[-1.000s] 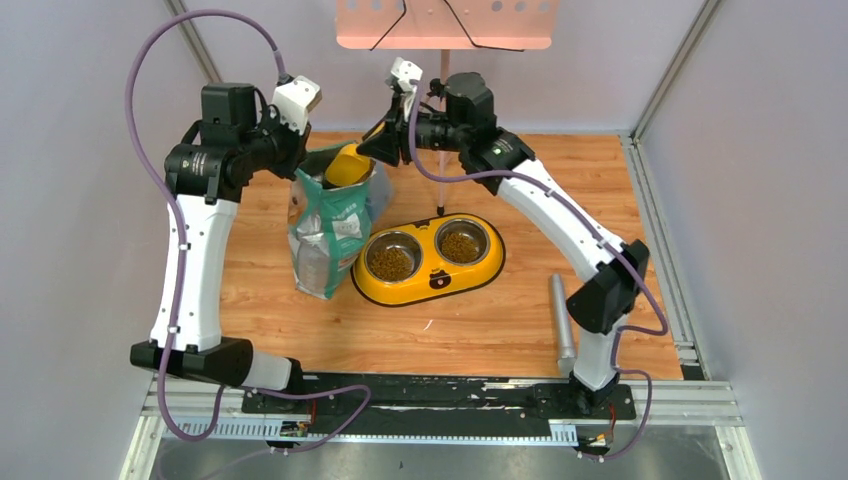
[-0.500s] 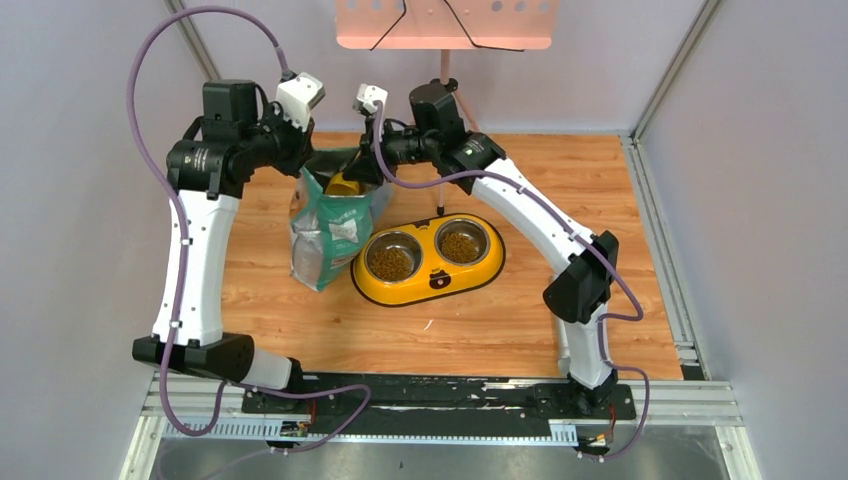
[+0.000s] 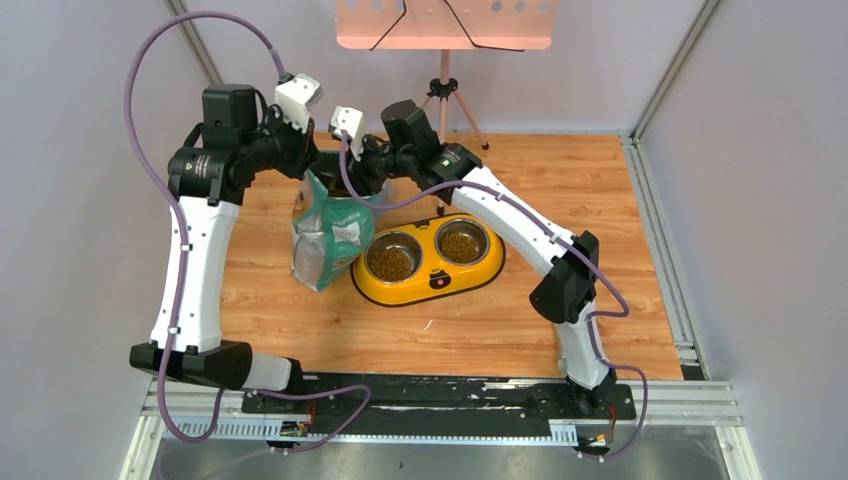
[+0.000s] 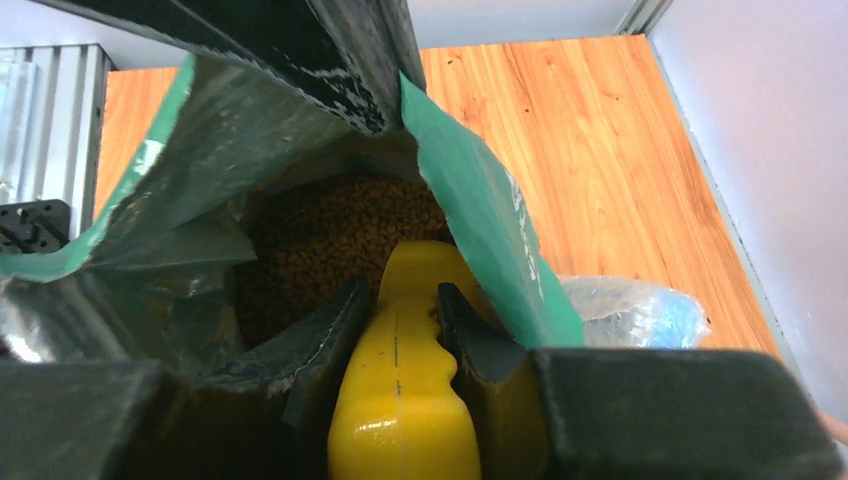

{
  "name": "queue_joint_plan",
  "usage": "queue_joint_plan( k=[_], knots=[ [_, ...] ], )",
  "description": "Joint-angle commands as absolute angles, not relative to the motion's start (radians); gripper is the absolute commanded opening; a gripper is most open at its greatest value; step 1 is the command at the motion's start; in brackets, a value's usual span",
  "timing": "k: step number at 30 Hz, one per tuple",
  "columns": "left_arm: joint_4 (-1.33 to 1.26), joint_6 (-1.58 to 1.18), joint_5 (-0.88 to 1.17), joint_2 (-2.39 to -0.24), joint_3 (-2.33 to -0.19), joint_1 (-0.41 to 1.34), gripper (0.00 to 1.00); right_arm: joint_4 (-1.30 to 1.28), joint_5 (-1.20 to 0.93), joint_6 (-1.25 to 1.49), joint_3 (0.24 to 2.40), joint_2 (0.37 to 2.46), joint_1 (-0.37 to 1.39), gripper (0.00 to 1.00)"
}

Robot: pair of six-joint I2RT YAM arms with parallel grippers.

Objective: Serve the pet food

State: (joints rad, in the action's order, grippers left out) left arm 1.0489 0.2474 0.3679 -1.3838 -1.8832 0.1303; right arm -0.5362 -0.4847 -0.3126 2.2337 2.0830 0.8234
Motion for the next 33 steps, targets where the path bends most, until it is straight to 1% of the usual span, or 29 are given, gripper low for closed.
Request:
queue_joint_plan(
  k=[1,6,12,17,26,33],
  knots=[
    [0.915,0.185,0.428,-1.317,-1.902,0.130,0.00,-0.522,-0.367,-0.385,2.250,2.126,0.820,0.00],
    [0.898,0.129,0.478,-1.325,-1.888,0.131,0.00,-0.499,-0.312,-0.413,2.198,2.142,0.827,0.00],
    [0.894,0.102,0.551,-1.325,-1.800,0.130,0.00,-0.493,-0.259,-0.408,2.143,2.191,0.825,0.00],
    [0.868,0.055,0.517,-1.336,-1.748,0.130,0.00,-0.496,-0.276,-0.329,2.066,2.218,0.827,0.00],
    [0.872,0.043,0.454,-1.377,-1.775,0.130,0.00,-0.540,-0.413,-0.104,1.954,2.226,0.827,0.00],
    [0.875,0.072,0.409,-1.405,-1.817,0.130,0.00,-0.571,-0.536,0.043,1.985,2.204,0.800,0.00]
  ],
)
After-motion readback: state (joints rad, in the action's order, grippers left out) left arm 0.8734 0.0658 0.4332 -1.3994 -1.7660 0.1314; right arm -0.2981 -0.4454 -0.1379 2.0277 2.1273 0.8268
